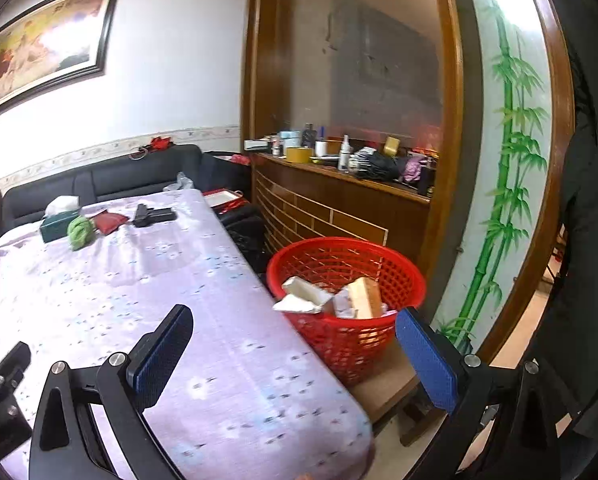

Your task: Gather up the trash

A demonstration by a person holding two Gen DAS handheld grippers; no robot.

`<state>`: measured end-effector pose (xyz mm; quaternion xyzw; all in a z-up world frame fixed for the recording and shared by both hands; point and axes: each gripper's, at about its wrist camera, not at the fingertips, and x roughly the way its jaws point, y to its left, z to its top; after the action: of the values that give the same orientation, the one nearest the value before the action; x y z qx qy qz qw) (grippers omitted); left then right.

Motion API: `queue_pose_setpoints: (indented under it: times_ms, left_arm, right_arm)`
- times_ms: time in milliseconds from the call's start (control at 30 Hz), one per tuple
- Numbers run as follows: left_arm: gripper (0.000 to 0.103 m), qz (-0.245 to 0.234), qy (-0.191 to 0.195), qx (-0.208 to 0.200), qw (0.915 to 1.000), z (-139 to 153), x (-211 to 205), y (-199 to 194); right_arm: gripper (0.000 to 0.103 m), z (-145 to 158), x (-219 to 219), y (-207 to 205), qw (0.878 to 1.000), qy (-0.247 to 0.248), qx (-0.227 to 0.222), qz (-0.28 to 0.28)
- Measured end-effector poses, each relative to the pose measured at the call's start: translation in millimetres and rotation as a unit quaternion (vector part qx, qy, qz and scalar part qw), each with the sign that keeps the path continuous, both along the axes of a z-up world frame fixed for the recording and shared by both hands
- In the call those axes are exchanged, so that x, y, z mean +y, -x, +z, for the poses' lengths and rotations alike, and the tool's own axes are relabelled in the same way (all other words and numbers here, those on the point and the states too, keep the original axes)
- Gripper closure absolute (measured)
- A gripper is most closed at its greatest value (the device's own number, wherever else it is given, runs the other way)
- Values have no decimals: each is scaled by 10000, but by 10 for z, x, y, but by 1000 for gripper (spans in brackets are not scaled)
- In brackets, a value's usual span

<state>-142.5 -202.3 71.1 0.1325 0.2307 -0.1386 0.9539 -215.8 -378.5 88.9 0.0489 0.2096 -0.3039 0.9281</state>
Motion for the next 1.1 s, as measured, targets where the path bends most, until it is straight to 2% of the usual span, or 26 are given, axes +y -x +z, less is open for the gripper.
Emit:
queue_pose_setpoints:
  times_ms: [67, 300, 767, 1100]
  left_arm:
    - [6, 157, 84, 19, 9998, -20, 106, -3]
    - [6, 134, 142, 220, 9996, -105, 197, -13]
    - [6, -58, -36, 362, 9993, -214, 16, -8]
    - [6, -19, 15, 401, 9992, -227, 50, -12]
  right_arm:
    - [1, -21, 92, -35, 9999, 40, 57, 75]
    - [1, -69, 228, -97, 9997, 81, 125, 184]
    - [1, -138, 154, -137, 9994, -27, 268, 209]
    - [1, -153, 171, -159, 9991, -3, 311, 277]
